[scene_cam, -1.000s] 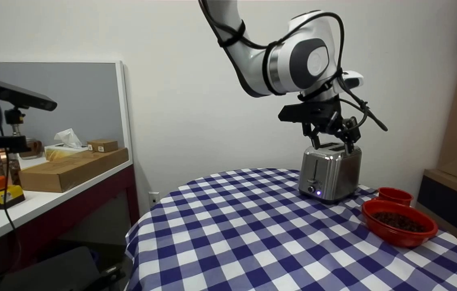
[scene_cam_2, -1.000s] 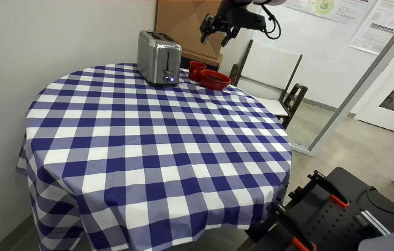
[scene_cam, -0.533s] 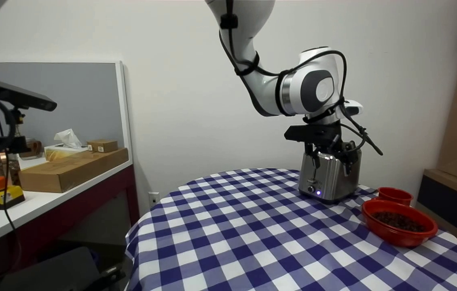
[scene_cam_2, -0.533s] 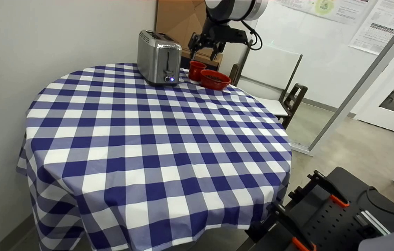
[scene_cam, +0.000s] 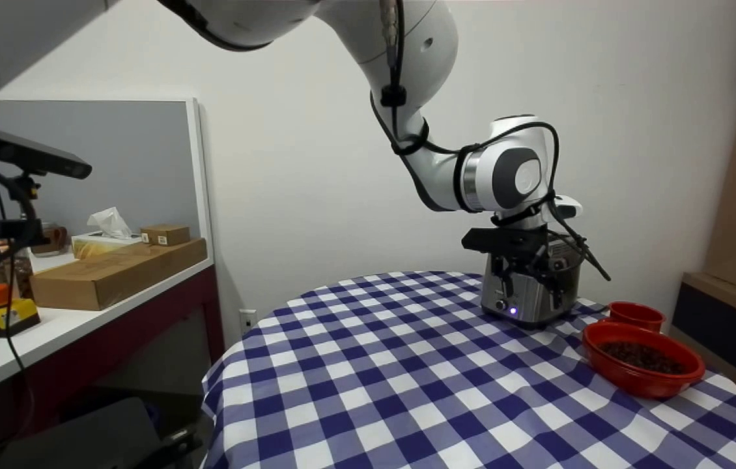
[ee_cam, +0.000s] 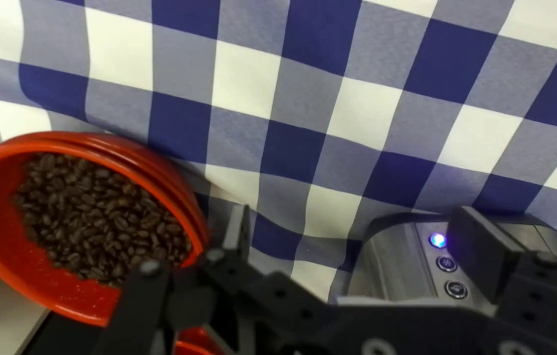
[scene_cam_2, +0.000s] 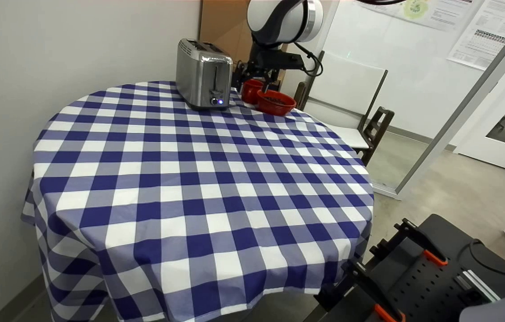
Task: Switch on the toaster
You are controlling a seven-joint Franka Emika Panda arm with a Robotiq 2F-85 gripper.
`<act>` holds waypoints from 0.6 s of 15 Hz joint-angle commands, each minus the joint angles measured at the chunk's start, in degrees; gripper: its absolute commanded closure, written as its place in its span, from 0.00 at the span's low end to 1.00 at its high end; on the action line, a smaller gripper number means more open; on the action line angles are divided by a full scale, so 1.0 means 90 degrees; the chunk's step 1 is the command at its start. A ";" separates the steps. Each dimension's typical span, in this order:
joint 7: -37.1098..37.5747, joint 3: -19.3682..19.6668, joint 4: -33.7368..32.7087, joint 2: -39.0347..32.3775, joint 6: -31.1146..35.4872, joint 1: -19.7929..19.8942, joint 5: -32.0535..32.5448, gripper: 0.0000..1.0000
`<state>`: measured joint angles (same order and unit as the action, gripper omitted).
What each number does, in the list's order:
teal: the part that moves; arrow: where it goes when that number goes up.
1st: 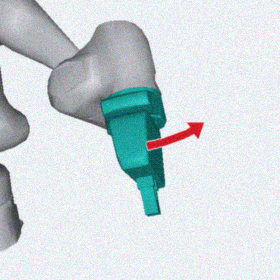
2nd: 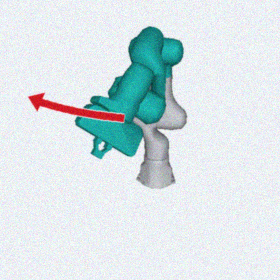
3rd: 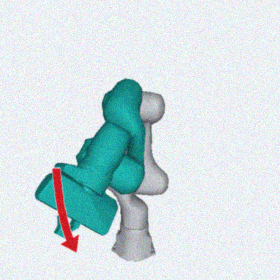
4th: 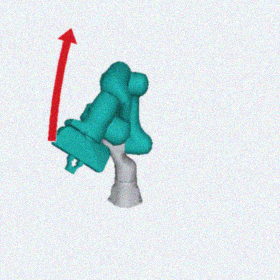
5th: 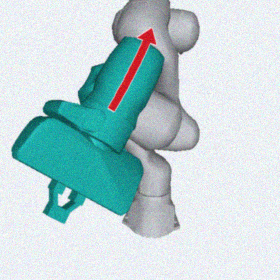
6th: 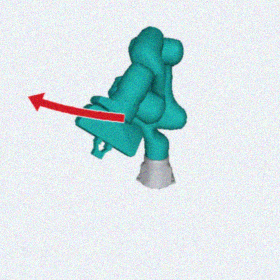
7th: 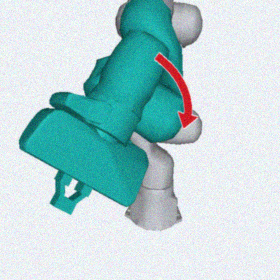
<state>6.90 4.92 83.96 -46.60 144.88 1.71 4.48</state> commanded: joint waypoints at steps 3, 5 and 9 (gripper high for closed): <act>0.0310 -0.0041 -0.0997 -0.0799 -0.0443 -0.0037 -0.0296 0.00; 0.0385 -0.0074 -0.1199 -0.0993 -0.0495 -0.0055 -0.0380 0.00; 0.0436 -0.0083 -0.1589 -0.1427 -0.0349 -0.0074 -0.0468 0.00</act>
<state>10.07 4.01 74.92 -55.48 142.67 1.16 1.32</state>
